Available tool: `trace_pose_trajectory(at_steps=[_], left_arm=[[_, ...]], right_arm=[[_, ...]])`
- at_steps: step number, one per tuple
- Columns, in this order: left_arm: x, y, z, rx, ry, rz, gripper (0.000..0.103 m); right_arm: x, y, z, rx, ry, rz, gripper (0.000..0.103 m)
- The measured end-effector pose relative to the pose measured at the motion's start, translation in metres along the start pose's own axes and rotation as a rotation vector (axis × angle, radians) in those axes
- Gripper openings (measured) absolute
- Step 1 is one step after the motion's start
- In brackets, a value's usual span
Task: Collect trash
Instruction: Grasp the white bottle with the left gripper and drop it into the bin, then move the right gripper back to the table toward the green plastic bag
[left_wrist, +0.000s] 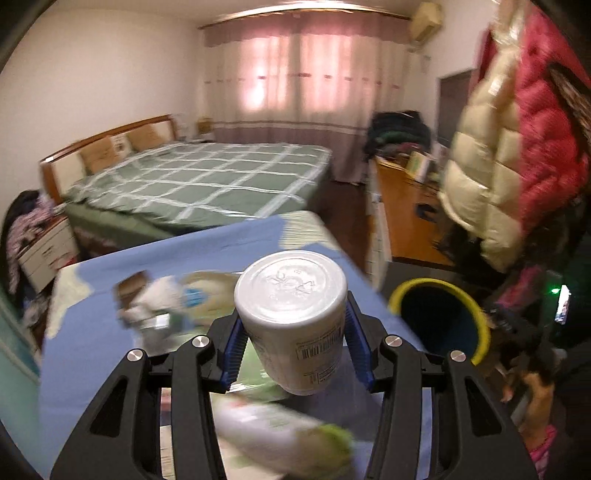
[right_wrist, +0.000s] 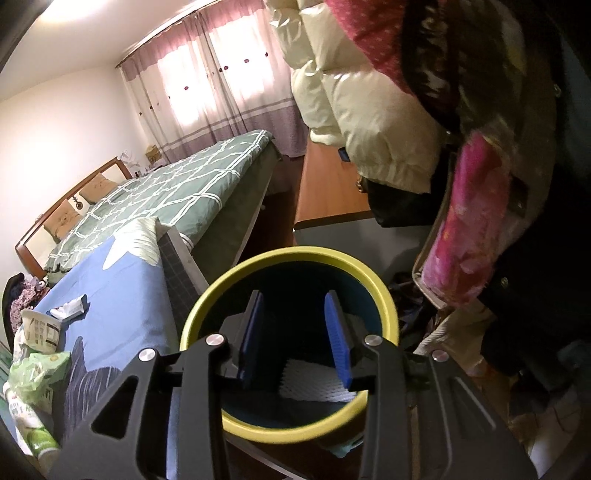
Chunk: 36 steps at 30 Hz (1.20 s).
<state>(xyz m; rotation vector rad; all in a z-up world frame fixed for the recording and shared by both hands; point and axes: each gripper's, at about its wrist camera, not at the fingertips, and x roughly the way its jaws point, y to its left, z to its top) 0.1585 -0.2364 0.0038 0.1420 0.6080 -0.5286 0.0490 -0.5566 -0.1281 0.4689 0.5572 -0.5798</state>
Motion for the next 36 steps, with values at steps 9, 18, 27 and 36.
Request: trace_pose_trajectory(at_steps=[9,18,27,36], left_arm=[[0.076,-0.119,0.012,0.130,0.110,-0.168,0.048],[0.146,-0.208,0.004,0.225,0.210,-0.233,0.048],[0.171,-0.222,-0.004,0.216,0.236,-0.213,0.078],[0.103,-0.159,0.010,0.128,0.127,-0.187,0.089]], right_arm=[[-0.012,-0.031,-0.007,0.013,-0.008,-0.034,0.034],[-0.019,-0.057,-0.010,0.045,-0.007,-0.046,0.037],[-0.018,-0.063,-0.010,0.053,-0.006,-0.052,0.040],[-0.017,-0.039,-0.013,0.007,0.009,-0.014,0.042]])
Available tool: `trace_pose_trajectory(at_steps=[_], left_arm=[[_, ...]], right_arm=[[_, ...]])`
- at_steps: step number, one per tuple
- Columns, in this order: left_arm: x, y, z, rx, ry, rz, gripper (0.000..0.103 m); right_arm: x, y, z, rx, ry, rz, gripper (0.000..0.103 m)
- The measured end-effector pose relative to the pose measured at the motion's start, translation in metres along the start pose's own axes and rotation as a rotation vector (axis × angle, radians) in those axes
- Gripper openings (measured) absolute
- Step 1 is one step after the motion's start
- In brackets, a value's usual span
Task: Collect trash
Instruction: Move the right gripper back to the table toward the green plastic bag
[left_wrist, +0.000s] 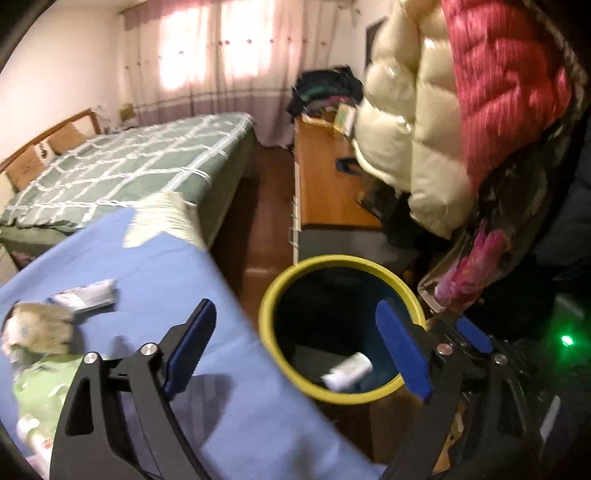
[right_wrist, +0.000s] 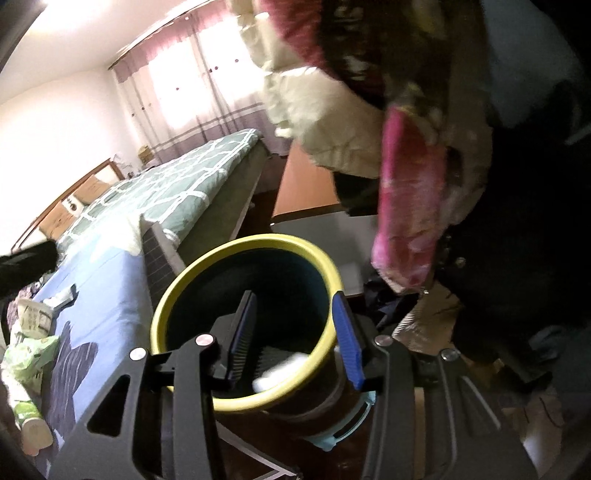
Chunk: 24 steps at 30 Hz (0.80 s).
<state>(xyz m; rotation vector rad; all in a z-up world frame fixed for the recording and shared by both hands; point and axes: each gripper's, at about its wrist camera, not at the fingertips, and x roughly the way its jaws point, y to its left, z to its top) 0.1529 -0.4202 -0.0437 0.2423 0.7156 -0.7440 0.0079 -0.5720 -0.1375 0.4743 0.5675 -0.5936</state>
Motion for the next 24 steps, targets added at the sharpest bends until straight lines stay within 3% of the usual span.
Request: trace_pose_trajectory(at_steps=[6,13,17,20,24], left_arm=[[-0.065,0.066,-0.028,-0.085,-0.063,0.112,0.093],[-0.155,0.167,-0.084,-0.256,-0.142,0.371,0.095],[-0.194,0.219,-0.120,-0.362,-0.151,0.474,0.095],[-0.217,0.252,-0.148,-0.439,-0.156,0.535,0.095],[-0.236,0.277,-0.174,-0.490,-0.165,0.561,0.095]], right_arm=[[0.000,0.033,-0.006,-0.055,0.023,0.065,0.043],[-0.007,0.107,-0.021,-0.175,0.056,0.185,0.043],[-0.015,0.159,-0.033,-0.269,0.082,0.288,0.043],[-0.024,0.202,-0.045,-0.340,0.104,0.377,0.043],[-0.036,0.250,-0.055,-0.413,0.131,0.467,0.043]])
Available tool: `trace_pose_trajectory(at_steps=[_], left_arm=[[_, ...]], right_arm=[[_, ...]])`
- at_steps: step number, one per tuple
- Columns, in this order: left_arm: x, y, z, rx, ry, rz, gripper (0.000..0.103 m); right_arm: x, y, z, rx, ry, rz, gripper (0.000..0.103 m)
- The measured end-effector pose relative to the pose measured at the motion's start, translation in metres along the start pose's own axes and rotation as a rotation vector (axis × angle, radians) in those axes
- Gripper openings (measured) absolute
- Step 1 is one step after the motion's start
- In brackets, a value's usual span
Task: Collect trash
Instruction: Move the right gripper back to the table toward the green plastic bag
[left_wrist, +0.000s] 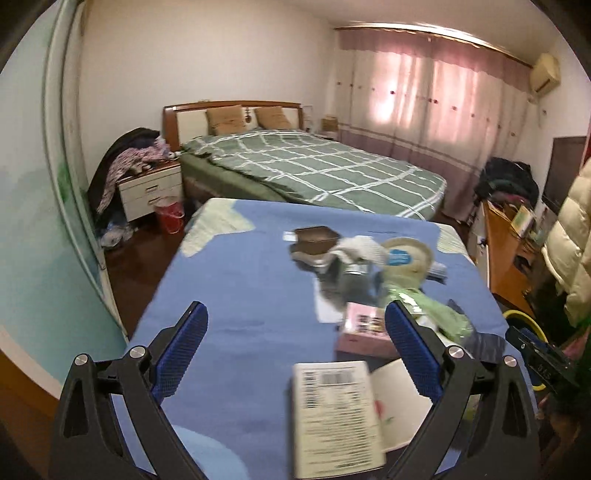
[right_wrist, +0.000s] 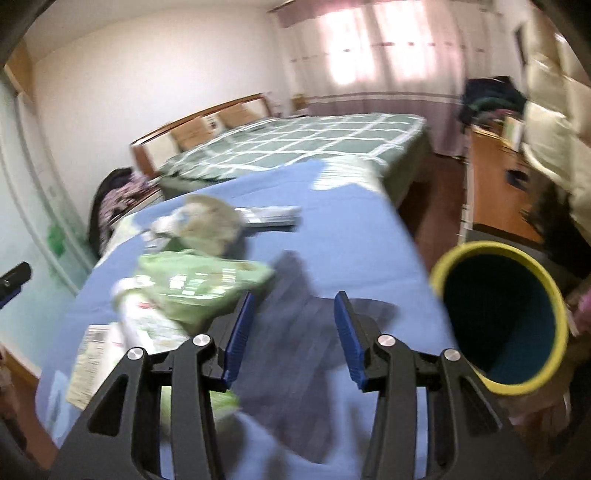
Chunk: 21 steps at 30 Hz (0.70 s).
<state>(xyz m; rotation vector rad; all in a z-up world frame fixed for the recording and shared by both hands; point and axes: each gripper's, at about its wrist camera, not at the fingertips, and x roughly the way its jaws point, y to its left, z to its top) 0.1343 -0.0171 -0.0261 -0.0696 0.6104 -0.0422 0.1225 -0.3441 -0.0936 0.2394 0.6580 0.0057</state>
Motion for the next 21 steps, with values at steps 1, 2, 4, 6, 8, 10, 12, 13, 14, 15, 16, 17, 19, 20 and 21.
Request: trace_pose_trajectory(at_steps=[1,2,4,6,8,10,12,13,14,15,16,17,19,20,21], left_arm=[[-0.001,0.006,-0.001,-0.005,-0.004,0.004,0.095],[-0.001,0.011,-0.002,-0.008,-0.008,0.005,0.095],[-0.002,0.018,-0.006,-0.012,-0.011,0.000,0.095],[-0.001,0.018,-0.006,-0.019,-0.007,-0.008,0.095],[0.002,0.016,-0.005,-0.022,-0.002,-0.013,0.095],[0.004,0.017,-0.007,-0.026,0.002,-0.013,0.095],[0.005,0.017,-0.007,-0.031,0.006,-0.011,0.095],[0.007,0.018,-0.007,-0.034,0.009,-0.010,0.095],[0.008,0.019,-0.007,-0.037,0.012,-0.010,0.095],[0.009,0.019,-0.008,-0.038,0.014,-0.012,0.095],[0.010,0.018,-0.007,-0.038,0.018,-0.016,0.095],[0.012,0.017,-0.007,-0.035,0.020,-0.020,0.095],[0.014,0.012,-0.008,-0.029,0.023,-0.024,0.095],[0.014,0.012,-0.009,-0.027,0.023,-0.025,0.095],[0.015,0.010,-0.009,-0.025,0.023,-0.027,0.095]], right_arm=[[0.002,0.010,0.004,-0.014,0.007,0.018,0.043],[0.003,0.020,0.007,-0.034,0.011,0.031,0.043],[0.003,0.037,0.010,-0.073,0.018,0.057,0.043],[0.006,0.058,0.012,-0.128,0.035,0.071,0.043],[0.014,0.072,0.011,-0.177,0.068,0.059,0.043],[0.022,0.075,0.008,-0.191,0.101,0.047,0.043],[0.028,0.074,0.004,-0.203,0.135,0.038,0.044],[0.029,0.073,0.002,-0.212,0.142,0.032,0.044],[0.029,0.073,0.001,-0.216,0.149,0.040,0.044],[0.031,0.071,-0.001,-0.219,0.155,0.049,0.044],[0.031,0.072,-0.001,-0.226,0.160,0.056,0.044],[0.032,0.075,-0.002,-0.239,0.162,0.060,0.044],[0.034,0.079,-0.002,-0.254,0.163,0.064,0.044],[0.036,0.083,-0.003,-0.267,0.168,0.070,0.048],[0.039,0.084,-0.003,-0.272,0.172,0.074,0.050]])
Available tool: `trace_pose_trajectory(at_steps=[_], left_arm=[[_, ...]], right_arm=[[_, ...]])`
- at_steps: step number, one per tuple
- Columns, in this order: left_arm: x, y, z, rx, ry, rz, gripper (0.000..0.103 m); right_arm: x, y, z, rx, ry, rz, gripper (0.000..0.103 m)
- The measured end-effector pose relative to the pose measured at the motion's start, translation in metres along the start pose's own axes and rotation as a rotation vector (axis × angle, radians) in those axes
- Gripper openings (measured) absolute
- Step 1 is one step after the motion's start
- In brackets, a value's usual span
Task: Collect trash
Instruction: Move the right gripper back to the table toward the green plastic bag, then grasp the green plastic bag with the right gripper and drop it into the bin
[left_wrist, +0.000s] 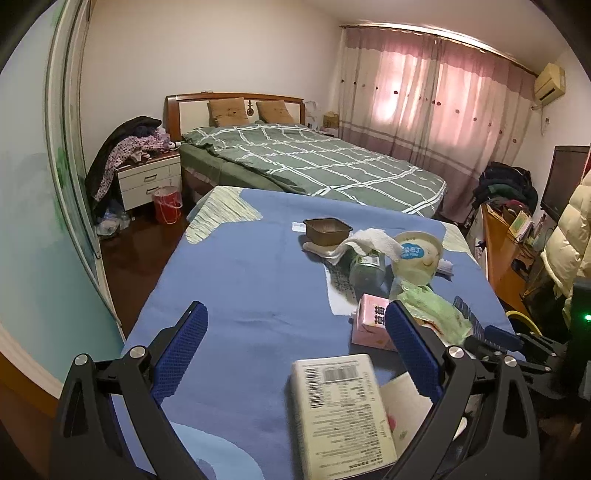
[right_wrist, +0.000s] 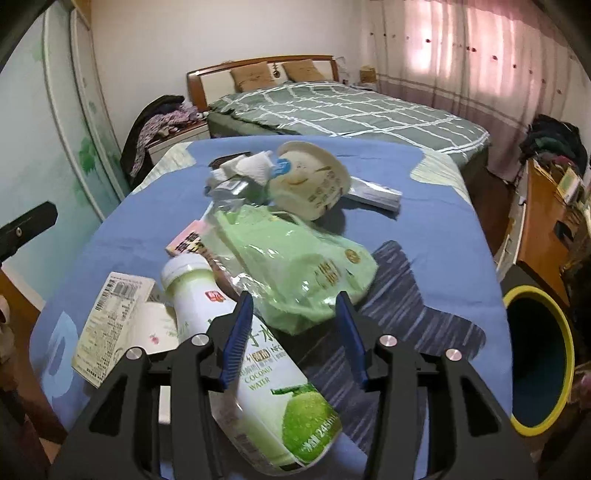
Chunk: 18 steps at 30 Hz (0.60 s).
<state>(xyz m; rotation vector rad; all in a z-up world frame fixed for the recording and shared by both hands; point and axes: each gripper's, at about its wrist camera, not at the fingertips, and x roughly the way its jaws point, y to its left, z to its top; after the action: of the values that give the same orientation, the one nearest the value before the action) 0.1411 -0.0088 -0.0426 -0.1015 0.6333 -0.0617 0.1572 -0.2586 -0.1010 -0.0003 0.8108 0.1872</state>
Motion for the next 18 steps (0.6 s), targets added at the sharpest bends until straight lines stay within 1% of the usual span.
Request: trace_pose_trajectory(at_steps=[1,3,10,12,14,16,18], left_arm=[[0.000,0.000,0.000,0.001,-0.001,0.000,0.095],[0.000,0.000,-0.001,0.000,-0.001,0.001,0.095],[0.004,-0.002,-0.002,-0.005,0.007,-0.001,0.095],[0.004,-0.003,-0.003,-0.004,0.009,-0.002,0.095],[0.005,-0.003,-0.003,-0.003,0.012,-0.003,0.095],[0.007,-0.004,-0.002,-0.004,0.013,-0.006,0.095],[0.007,-0.005,-0.003,-0.003,0.015,-0.006,0.095]], right_arm=[[0.002,0.002,0.000,-0.004,0.002,0.001,0.054],[0.008,0.004,-0.001,-0.008,0.009,-0.011,0.054],[0.023,0.004,0.001,0.001,0.031,-0.002,0.054],[0.023,0.004,0.001,0.004,0.032,0.012,0.045],[0.023,0.005,0.000,-0.003,0.038,0.018,0.029],[0.021,0.005,-0.001,-0.006,0.042,0.027,0.017],[0.021,0.005,-0.004,-0.009,0.044,0.035,0.015]])
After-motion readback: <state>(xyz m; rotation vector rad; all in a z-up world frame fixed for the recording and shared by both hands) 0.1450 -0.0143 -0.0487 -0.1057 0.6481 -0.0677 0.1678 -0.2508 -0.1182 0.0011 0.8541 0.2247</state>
